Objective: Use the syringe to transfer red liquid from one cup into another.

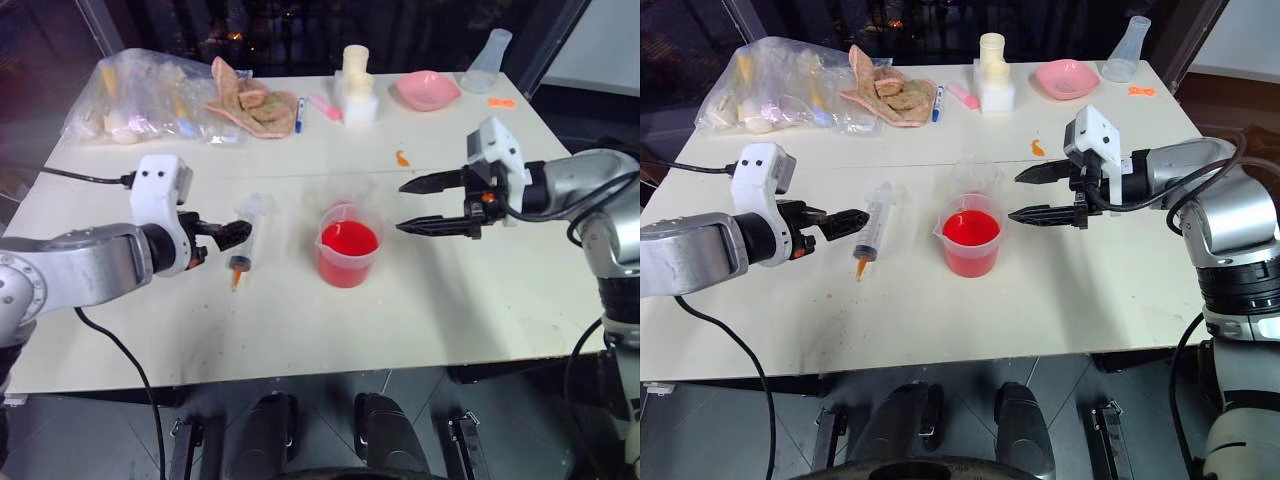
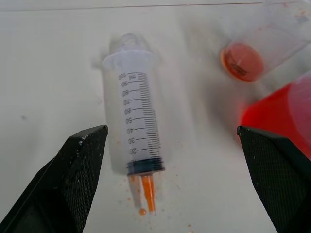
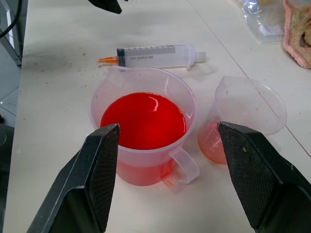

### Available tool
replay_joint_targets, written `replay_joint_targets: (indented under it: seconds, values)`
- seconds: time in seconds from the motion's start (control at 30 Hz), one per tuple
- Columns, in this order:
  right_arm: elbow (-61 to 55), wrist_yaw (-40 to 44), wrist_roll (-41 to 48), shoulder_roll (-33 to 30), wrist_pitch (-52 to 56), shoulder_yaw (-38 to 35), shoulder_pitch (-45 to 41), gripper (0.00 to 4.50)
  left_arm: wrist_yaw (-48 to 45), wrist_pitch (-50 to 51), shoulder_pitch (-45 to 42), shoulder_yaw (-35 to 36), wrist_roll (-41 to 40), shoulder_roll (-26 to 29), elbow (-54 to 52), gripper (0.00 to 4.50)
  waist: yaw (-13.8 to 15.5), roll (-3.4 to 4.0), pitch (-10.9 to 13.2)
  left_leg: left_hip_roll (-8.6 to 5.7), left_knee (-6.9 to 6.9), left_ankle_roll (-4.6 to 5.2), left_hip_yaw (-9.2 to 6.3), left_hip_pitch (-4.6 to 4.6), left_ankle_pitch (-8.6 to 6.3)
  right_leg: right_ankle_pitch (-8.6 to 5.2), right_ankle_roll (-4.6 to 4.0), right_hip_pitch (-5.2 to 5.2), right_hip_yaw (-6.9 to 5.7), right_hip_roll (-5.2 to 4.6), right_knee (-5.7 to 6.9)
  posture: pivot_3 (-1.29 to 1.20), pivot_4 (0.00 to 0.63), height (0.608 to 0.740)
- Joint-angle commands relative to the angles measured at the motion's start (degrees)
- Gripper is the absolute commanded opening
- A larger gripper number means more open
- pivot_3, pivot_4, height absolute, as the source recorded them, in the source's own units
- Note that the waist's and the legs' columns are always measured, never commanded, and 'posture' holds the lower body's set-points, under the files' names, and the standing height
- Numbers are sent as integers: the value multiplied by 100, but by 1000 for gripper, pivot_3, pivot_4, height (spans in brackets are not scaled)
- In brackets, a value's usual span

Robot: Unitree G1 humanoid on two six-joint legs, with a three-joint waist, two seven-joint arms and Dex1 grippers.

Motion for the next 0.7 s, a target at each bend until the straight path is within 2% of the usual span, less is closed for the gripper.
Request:
replay_joint_targets:
  seconds: [0.03, 0.17, 0.23, 0.43, 0.7]
  values:
    - [-67, 26, 3, 11, -75, -80, -169, 3330, 293, -37, -849, -221, 14, -228, 434, 4480, 12, -1, 0, 0, 0, 0, -2, 0, 0, 0, 0, 2, -1, 1, -1, 0, 150, 740]
    - [-97, 10, 8, 12, -46, -94, -172, 3330, 1179, 187, -2132, -754, -35, -850, 1513, 4480, 14, -3, 1, -5, 7, 5, -6, 3, 0, 8, 14, 13, -6, 4, -6, 0, 150, 740]
    - [-109, -4, 8, 0, -28, -110, -177, 3330, 1355, 311, -2655, -886, 229, -1155, 1951, 4480, 3, -3, 1, -7, 7, -4, -6, 5, 5, 10, 19, 14, -5, 2, -3, 0, 150, 740]
    - [-154, -18, 24, -45, 45, -134, -213, 3330, 2509, 633, -3459, -1061, 74, -2078, 3678, 4480, -27, -3, 1, -4, -1, -5, -4, 8, 6, 11, 22, 7, -4, 5, 3, 0, 150, 740]
    - [-273, -78, 73, -99, 160, -199, -198, 3330, 3476, 1774, -4503, -1078, 385, -3114, 5699, 4480, 6, -6, 3, -7, 2, -9, -6, 5, 8, 12, 24, 9, -5, 7, 0, 0, 150, 740]
